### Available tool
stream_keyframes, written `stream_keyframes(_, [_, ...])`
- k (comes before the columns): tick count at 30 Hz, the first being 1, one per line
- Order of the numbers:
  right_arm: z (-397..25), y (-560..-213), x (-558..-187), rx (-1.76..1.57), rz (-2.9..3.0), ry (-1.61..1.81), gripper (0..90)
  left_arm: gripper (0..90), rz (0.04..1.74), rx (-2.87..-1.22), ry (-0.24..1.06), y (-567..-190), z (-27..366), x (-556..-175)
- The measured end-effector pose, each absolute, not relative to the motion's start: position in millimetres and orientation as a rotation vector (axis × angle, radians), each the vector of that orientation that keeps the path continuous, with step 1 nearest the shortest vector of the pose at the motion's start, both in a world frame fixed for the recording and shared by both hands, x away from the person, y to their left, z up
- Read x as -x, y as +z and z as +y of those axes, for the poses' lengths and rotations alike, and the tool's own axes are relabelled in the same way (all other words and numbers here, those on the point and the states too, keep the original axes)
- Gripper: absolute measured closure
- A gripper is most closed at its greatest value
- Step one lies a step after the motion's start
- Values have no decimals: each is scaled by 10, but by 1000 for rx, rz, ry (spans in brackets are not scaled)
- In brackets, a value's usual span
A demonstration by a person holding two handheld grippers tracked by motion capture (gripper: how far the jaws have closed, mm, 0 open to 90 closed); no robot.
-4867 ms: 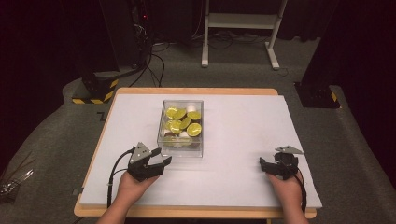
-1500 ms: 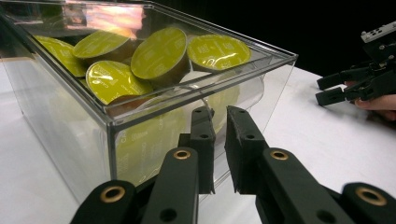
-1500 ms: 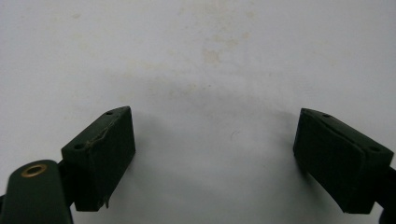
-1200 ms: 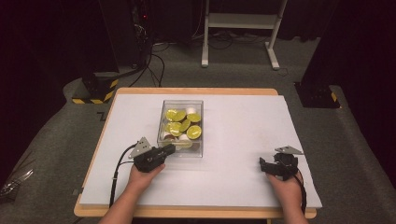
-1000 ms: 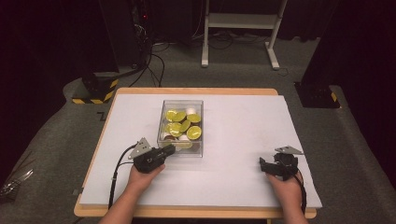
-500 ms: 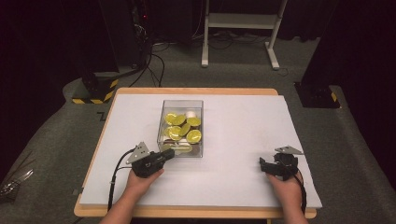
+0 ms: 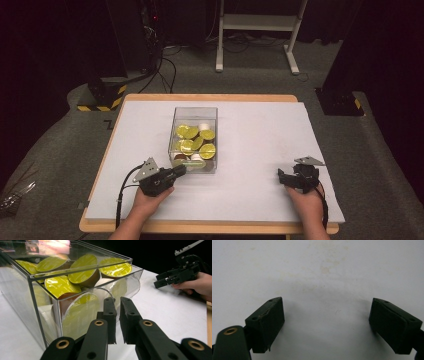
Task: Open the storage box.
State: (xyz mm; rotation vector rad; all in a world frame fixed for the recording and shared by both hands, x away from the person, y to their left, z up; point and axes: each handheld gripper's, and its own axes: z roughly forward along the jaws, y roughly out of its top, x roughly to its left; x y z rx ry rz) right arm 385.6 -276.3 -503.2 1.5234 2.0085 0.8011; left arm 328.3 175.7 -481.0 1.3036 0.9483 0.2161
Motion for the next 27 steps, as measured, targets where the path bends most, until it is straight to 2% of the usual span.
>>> stream_keyframes(17, [-2763, -5032, -3856, -1522, 2009, 802, 131, 844, 950, -1286, 195, -4822, 1770, -3144])
stream_keyframes(22, [-2763, -5032, -3855, -1522, 2009, 801, 131, 900, 957, -1241, 198, -4819, 1838, -3100])
stream_keyframes(27, [-2764, -5032, -3856, -1520, 2009, 801, 131, 900, 954, -1264, 229, -4796, 1861, -3090])
